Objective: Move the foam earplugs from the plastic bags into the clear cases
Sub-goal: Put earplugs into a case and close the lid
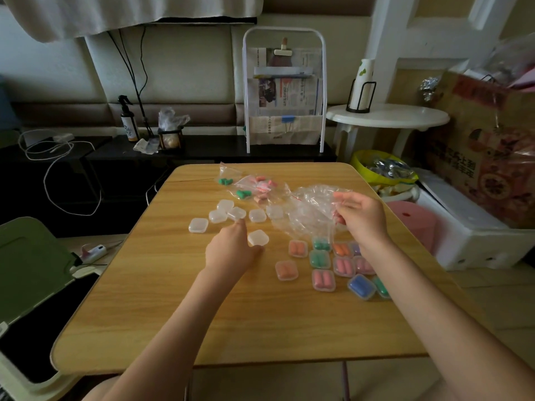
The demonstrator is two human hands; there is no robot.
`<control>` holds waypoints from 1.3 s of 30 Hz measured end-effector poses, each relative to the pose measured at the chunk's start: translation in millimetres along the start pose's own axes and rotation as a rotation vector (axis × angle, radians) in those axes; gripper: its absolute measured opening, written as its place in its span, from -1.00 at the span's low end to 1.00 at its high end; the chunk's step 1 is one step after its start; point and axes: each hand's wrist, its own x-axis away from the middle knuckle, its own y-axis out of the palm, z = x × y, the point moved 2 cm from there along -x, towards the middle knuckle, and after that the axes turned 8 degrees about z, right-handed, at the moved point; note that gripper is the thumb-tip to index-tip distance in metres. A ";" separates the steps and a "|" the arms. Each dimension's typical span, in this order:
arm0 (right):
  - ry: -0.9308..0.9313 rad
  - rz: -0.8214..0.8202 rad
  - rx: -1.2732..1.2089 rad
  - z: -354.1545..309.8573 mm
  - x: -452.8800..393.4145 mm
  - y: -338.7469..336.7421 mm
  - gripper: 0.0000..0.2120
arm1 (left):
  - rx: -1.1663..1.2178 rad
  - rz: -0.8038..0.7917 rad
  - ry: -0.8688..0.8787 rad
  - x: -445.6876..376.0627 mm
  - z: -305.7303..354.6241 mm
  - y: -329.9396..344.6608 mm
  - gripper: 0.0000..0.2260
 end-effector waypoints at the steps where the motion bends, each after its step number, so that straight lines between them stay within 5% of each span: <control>1: -0.017 0.005 0.011 0.3 -1.0 -0.1 -0.77 | 0.002 0.005 -0.010 -0.9 0.4 0.7 -0.51; 9: -0.103 0.016 0.150 7.2 -5.3 1.7 -0.84 | 0.076 0.084 0.002 -6.5 4.6 0.5 -0.61; 18: -0.359 0.073 0.490 -4.7 5.9 11.9 -0.67 | 0.233 0.162 0.048 0.2 18.9 -12.1 -0.63; 20: -0.454 -0.009 0.380 -15.1 19.3 18.2 -0.73 | 0.214 0.192 0.078 2.9 22.1 -16.1 -0.63; 25: -0.326 -0.409 0.163 -24.3 54.1 43.0 -0.66 | 0.171 0.252 0.179 11.8 31.1 -22.7 -0.65; 36: -0.046 -0.484 -0.040 -23.4 55.4 52.5 -0.90 | 0.154 0.250 0.283 14.7 33.1 -24.6 -0.61; 39: -0.023 -0.509 -0.066 -21.6 50.8 51.6 -0.65 | 0.169 0.253 0.271 13.5 30.6 -26.5 -0.61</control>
